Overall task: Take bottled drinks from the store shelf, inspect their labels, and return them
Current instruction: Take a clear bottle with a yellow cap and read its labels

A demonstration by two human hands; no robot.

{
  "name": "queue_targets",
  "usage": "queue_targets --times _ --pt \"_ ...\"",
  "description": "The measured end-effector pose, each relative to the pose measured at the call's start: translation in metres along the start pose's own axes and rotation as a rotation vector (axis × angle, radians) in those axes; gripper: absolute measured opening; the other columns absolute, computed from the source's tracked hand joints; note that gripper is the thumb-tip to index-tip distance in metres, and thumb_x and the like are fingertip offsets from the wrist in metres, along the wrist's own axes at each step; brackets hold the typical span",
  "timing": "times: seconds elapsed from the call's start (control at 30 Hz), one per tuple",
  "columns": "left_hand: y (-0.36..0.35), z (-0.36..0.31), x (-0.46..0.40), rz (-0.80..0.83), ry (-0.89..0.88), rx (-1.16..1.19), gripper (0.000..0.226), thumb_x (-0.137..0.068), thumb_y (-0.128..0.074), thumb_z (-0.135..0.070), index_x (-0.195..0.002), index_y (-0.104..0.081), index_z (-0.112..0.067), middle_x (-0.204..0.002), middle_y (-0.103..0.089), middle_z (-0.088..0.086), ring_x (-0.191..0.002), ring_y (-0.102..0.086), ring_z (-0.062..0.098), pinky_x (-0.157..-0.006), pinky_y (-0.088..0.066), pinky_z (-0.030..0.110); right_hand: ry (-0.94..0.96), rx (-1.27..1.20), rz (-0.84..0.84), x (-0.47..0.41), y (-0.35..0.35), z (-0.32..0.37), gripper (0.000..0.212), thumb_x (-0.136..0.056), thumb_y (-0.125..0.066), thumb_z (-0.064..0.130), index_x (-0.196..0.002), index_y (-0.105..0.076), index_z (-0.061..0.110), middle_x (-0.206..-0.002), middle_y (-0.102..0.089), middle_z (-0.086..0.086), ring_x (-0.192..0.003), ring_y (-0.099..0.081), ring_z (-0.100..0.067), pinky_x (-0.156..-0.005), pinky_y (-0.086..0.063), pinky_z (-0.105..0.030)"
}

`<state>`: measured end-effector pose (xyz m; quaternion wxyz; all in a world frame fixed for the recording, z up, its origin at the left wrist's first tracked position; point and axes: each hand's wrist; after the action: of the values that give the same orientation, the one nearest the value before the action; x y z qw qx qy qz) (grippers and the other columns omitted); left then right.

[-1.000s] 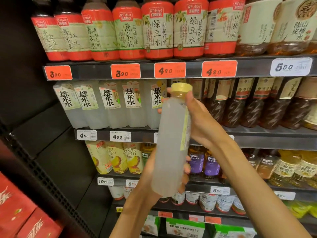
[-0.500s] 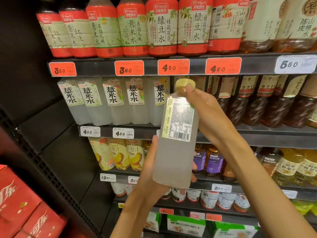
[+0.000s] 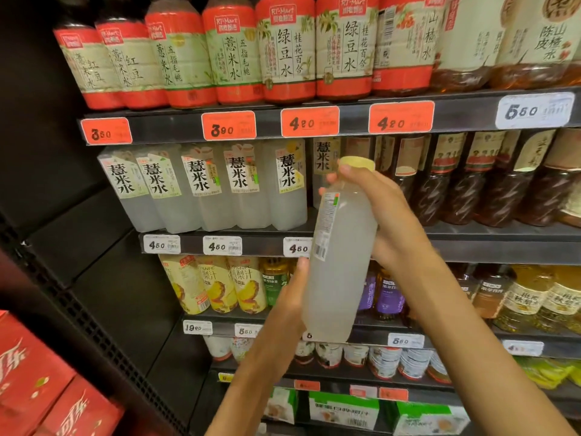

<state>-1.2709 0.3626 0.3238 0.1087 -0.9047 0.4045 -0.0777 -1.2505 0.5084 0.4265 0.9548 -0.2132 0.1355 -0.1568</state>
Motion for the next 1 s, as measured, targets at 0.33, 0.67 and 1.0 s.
queue_targets --times 0.33,0.67,1.0 --pt "-0.016 -0.011 0.014 0.485 0.107 0.51 0.059 -0.075 -0.073 -0.048 -0.106 -0.064 0.001 -0.08 -0.066 0.013 -0.061 -0.064 0.023 -0.055 -0.054 0.027 -0.081 -0.218 0.234 0.0 0.001 -0.004 0.042 -0.081 -0.055 0.045 -0.104 -0.066 0.011 -0.1 -0.07 -0.01 -0.093 -0.068 -0.024 -0.084 -0.054 -0.035" --pt "-0.005 -0.004 0.011 0.147 0.031 0.248 0.073 -0.086 -0.043 -0.066 -0.14 -0.044 -0.017 -0.122 -0.06 0.026 -0.104 -0.063 0.037 -0.093 -0.048 0.051 0.087 0.081 0.187 0.002 0.0 -0.002 0.029 -0.084 -0.063 0.043 -0.097 -0.072 0.019 -0.099 -0.073 -0.013 -0.09 -0.069 -0.028 -0.079 -0.056 -0.037" --pt "-0.014 -0.013 0.021 0.249 -0.068 0.445 0.055 -0.094 -0.053 -0.046 -0.138 -0.045 -0.015 -0.112 -0.062 0.019 -0.094 -0.065 0.032 -0.074 -0.054 0.044 -0.16 -0.142 0.286 -0.003 0.008 -0.007 0.047 -0.081 -0.062 0.038 -0.118 -0.061 0.01 -0.124 -0.062 -0.017 -0.117 -0.058 -0.037 -0.101 -0.045 -0.049"
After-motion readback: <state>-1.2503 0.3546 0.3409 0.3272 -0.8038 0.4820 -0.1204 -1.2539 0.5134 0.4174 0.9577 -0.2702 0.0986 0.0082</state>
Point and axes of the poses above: each hand's wrist, its own x-axis away from the middle knuckle, its own y-axis out of the back of the hand, z = x × y
